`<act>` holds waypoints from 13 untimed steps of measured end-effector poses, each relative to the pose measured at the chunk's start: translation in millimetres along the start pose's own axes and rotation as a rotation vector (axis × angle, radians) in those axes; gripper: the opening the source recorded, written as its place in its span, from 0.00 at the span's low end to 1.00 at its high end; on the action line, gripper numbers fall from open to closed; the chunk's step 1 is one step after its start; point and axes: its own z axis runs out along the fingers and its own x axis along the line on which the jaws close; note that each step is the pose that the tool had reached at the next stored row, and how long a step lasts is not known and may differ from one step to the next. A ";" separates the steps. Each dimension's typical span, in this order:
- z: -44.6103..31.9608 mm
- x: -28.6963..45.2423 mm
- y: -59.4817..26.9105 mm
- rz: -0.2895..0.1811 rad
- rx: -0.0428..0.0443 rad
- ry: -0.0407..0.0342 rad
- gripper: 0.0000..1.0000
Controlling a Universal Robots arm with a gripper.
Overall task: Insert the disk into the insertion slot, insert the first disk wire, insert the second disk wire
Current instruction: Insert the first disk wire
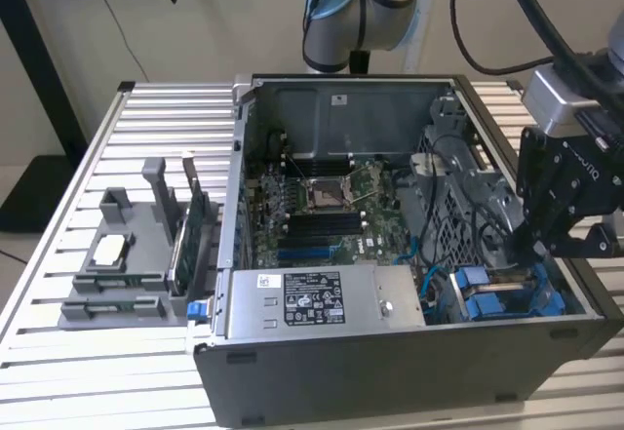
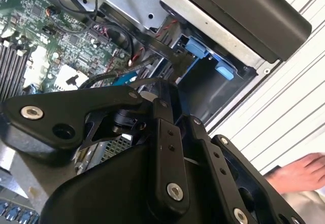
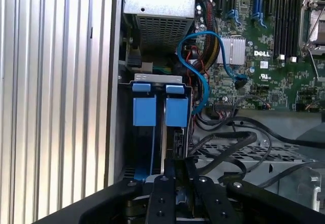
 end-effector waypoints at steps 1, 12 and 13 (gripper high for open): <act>0.6 -0.7 -0.1 0.000 0.0003 -0.0001 0.19; 7.4 -0.5 -0.7 0.014 0.0050 -0.0002 0.19; 8.0 -0.5 -0.7 0.014 0.0050 -0.0003 0.19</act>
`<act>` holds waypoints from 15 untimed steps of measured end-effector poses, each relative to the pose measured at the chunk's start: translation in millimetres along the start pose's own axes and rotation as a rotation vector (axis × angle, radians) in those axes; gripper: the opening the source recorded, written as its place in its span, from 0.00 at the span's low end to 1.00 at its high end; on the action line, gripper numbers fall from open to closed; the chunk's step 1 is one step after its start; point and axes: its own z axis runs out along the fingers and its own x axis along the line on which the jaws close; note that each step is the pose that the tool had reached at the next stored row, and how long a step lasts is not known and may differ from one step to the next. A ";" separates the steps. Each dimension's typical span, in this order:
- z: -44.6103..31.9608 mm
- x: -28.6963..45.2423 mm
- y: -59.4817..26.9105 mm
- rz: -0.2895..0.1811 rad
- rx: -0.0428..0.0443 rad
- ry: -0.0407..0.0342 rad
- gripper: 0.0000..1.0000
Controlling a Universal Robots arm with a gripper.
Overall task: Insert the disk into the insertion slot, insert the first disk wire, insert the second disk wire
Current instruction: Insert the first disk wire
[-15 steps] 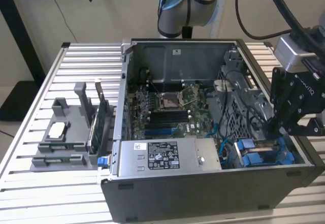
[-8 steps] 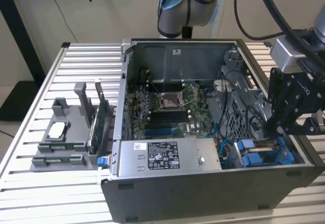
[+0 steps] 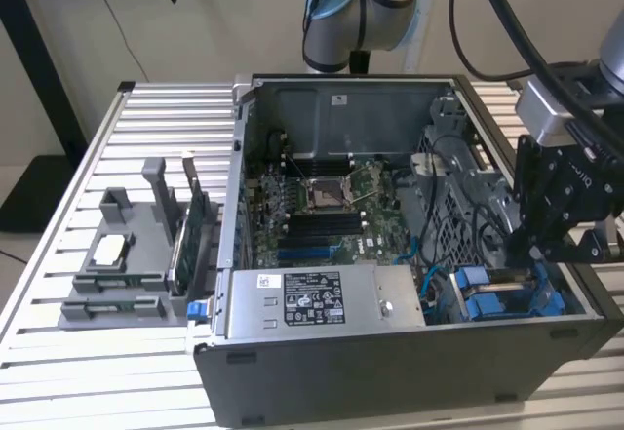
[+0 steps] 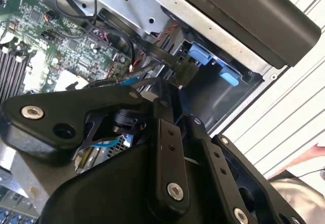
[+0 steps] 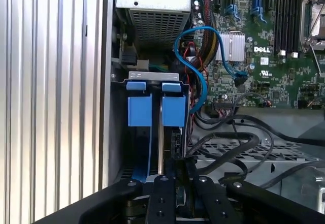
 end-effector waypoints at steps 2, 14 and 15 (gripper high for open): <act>0.8 -0.3 0.0 0.000 0.0014 0.0011 0.19; 3.4 0.0 -7.6 0.000 0.0014 0.0011 0.19; 3.7 0.0 -8.6 0.000 0.0014 0.0010 0.19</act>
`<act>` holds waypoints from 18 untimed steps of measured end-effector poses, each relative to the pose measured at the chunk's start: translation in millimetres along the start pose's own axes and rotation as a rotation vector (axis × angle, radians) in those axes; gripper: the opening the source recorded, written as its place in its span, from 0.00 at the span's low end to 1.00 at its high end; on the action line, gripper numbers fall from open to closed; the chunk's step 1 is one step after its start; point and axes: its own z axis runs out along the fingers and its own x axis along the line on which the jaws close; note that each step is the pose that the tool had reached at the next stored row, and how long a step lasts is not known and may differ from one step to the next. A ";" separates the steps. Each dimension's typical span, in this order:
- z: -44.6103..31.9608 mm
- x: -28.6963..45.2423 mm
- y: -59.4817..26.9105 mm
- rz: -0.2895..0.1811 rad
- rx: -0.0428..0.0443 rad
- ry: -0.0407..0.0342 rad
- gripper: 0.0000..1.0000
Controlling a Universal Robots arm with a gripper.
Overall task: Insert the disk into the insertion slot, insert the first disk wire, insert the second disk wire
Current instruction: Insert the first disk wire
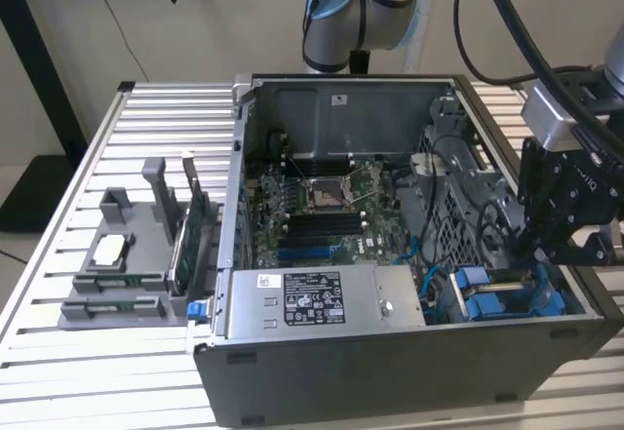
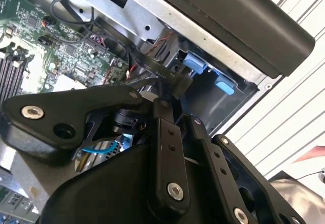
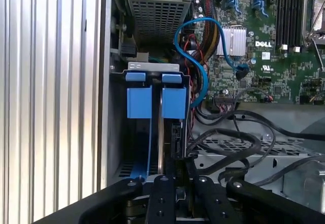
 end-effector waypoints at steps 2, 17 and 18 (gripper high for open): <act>0.9 0.1 -1.2 0.000 0.0000 0.0000 0.19; 5.1 -0.3 -2.5 0.000 0.0003 -0.0003 0.19; 5.2 -0.5 -2.5 0.000 0.0003 -0.0002 0.19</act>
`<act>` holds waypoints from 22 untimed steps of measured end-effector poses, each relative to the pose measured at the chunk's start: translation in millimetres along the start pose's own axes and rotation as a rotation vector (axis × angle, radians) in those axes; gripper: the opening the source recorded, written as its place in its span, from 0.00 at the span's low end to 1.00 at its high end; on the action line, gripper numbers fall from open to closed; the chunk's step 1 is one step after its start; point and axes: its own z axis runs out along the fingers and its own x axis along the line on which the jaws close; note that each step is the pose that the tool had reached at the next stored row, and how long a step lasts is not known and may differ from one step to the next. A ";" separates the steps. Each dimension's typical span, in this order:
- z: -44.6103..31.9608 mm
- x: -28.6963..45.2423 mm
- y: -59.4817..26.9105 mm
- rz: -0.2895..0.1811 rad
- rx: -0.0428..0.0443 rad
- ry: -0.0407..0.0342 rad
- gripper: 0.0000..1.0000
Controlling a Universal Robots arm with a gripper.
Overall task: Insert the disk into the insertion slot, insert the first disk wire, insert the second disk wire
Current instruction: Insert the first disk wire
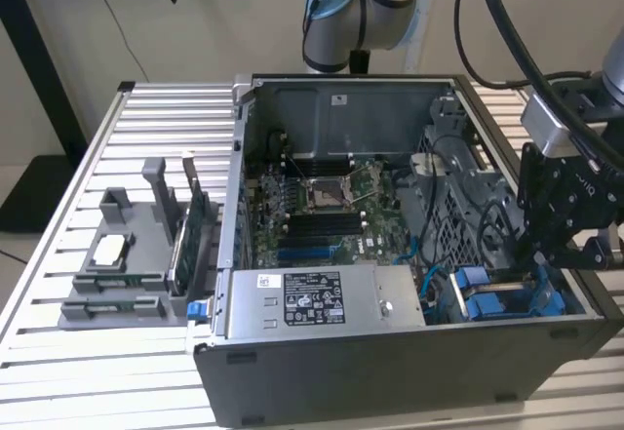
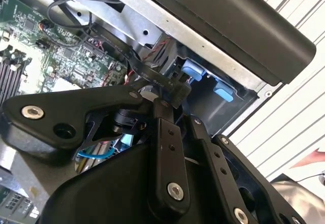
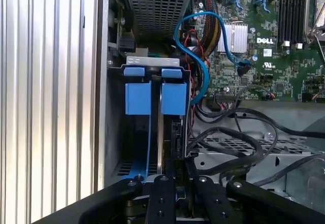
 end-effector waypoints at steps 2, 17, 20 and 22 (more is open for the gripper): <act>0.4 -0.3 0.0 0.000 0.0000 0.0000 0.19; 12.0 0.1 -1.3 0.000 0.0040 0.0010 0.19; 12.2 0.2 -1.3 0.000 0.0044 0.0012 0.19; 12.3 0.2 -1.3 0.000 0.0044 0.0011 0.19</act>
